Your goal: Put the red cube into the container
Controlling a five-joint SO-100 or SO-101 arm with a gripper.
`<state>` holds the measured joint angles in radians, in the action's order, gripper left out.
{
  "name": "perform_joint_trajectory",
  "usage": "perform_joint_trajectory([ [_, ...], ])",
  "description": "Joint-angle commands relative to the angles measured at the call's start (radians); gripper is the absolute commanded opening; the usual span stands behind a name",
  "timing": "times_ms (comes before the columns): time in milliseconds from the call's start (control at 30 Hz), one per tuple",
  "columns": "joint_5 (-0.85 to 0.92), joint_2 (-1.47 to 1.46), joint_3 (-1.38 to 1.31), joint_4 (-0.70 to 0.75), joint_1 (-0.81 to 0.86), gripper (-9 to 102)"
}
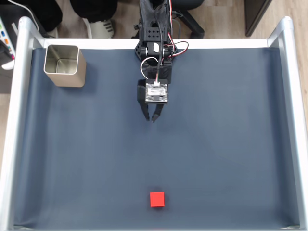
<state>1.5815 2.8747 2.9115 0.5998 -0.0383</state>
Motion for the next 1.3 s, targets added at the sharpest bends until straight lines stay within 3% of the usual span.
perform_joint_trajectory([
  [0,0.009,-0.092,-0.153,-0.014,-0.012,0],
  [333,0.003,-0.575,-0.603,-0.023,-0.012,1],
  [367,-0.008,-0.741,-0.735,-0.101,-0.006,7],
  [500,0.021,-0.870,-0.799,-0.212,-0.005,14],
  [733,0.054,-1.054,-0.908,-0.250,0.000,21],
  [967,0.064,-1.224,-0.927,-0.497,0.008,27],
  [1267,0.100,-1.436,-1.035,-0.627,0.034,31],
])
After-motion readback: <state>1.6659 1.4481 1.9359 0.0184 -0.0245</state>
